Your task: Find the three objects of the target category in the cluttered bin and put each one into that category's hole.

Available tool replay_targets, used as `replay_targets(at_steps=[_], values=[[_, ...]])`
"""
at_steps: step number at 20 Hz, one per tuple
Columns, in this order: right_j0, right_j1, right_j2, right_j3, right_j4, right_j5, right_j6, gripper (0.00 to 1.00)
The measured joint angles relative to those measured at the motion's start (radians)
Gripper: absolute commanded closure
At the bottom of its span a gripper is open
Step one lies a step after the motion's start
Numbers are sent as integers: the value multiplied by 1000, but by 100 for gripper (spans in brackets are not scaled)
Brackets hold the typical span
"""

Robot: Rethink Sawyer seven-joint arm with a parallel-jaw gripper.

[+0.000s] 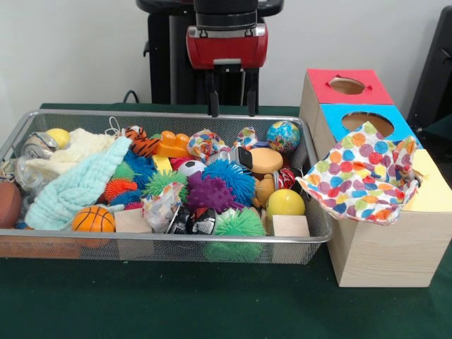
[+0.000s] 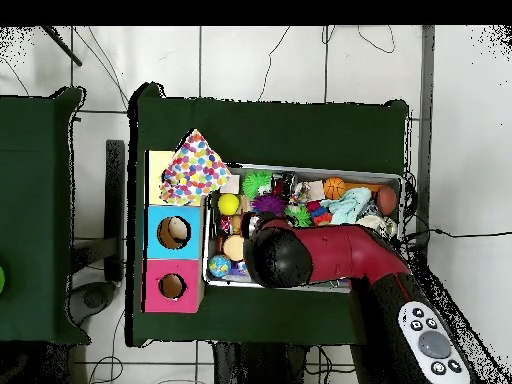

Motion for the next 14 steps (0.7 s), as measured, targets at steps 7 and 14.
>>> replay_targets(at_steps=[7, 14], values=[[-27, 8, 0, 1, -23, 0, 0, 0], [-39, 35, 0, 1, -23, 0, 0, 0]])
